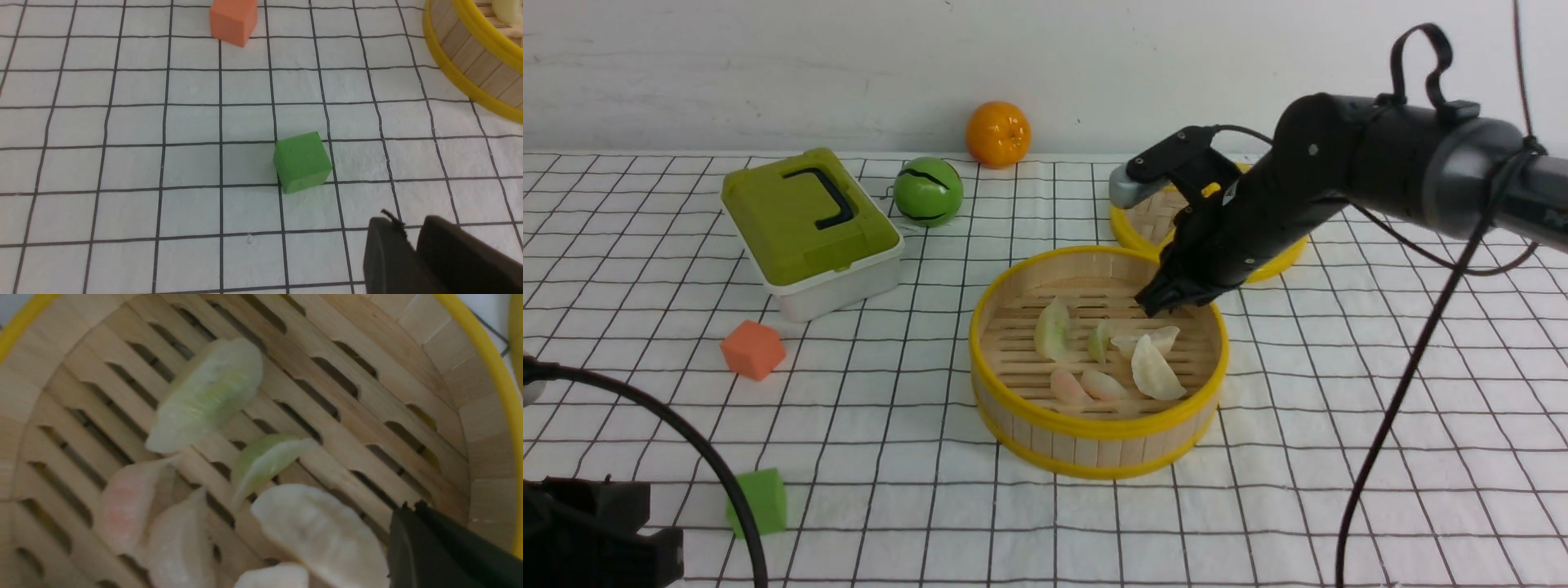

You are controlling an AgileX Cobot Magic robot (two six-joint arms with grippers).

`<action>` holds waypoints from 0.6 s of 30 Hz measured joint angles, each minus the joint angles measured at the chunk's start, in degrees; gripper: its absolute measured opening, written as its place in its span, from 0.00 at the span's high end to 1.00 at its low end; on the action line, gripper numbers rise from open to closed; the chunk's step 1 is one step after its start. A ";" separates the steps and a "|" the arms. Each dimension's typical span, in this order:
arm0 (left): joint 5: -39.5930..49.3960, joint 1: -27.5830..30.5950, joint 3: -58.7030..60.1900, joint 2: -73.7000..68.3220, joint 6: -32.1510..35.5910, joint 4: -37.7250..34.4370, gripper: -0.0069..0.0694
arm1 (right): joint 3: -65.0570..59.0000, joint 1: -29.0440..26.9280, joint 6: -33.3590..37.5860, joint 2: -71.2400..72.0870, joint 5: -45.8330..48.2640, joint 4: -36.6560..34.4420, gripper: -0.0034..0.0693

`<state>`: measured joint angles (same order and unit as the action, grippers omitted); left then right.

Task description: Put the dumplings into the steamer on the table with the white tablecloth.

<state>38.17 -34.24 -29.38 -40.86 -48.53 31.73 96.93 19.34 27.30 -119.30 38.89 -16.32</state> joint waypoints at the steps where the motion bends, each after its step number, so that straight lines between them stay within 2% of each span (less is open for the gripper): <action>1: -0.53 0.00 0.65 0.00 0.00 0.05 0.76 | 0.62 -0.49 -0.29 -1.24 -0.26 0.00 0.99; 5: -2.49 0.00 2.62 0.00 0.00 0.05 0.76 | 1.03 -1.02 -1.38 -2.51 -0.20 0.00 0.99; 10: -6.25 0.00 3.72 0.00 0.00 0.25 0.76 | 1.14 -1.01 -2.62 -3.07 4.13 -0.90 0.99; 18: -7.00 0.00 3.74 0.00 0.00 0.43 0.76 | 1.33 -1.01 -2.62 -3.07 11.10 -2.12 0.98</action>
<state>31.18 -34.24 -25.64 -40.86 -48.53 32.15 98.26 18.33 24.68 -122.37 49.99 -18.43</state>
